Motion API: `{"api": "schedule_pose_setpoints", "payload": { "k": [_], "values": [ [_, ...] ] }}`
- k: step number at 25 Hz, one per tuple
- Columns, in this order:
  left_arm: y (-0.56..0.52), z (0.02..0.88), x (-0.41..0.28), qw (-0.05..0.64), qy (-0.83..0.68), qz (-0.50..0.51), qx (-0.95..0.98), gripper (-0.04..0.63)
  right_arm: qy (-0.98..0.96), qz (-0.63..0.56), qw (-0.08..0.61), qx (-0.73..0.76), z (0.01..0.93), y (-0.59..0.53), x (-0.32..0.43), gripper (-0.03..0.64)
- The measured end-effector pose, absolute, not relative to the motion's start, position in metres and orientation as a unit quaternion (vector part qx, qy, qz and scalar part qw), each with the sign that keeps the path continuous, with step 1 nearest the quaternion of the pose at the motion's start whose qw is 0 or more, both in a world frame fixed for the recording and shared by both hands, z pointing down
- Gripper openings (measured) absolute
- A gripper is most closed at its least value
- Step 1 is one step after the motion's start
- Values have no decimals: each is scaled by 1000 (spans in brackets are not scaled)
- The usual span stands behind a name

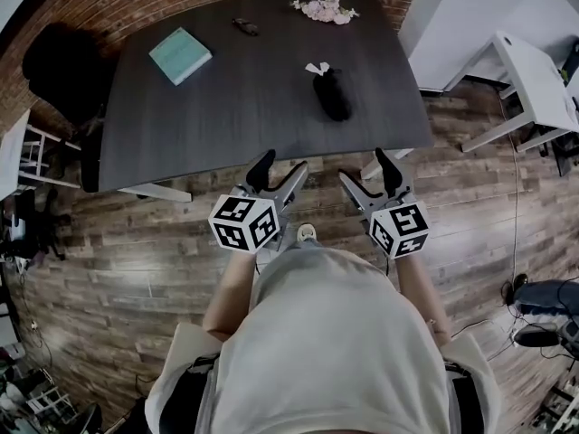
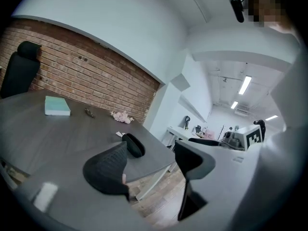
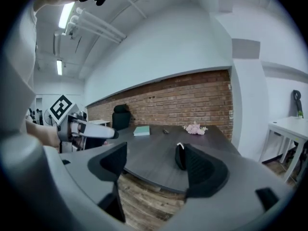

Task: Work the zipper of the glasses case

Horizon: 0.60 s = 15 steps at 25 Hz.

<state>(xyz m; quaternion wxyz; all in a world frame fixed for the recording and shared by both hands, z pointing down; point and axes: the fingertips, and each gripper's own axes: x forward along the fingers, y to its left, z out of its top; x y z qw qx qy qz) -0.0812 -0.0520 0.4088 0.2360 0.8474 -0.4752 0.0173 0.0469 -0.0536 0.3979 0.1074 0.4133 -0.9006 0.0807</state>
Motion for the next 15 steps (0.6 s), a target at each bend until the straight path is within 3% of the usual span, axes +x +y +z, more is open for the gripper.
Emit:
{"api": "schedule_pose_setpoints", "payload": {
  "k": [15],
  "values": [
    [-119, 442, -104, 279, -466, 25, 839, 314, -881, 80, 172, 433, 456, -158, 17, 368]
  ]
}}
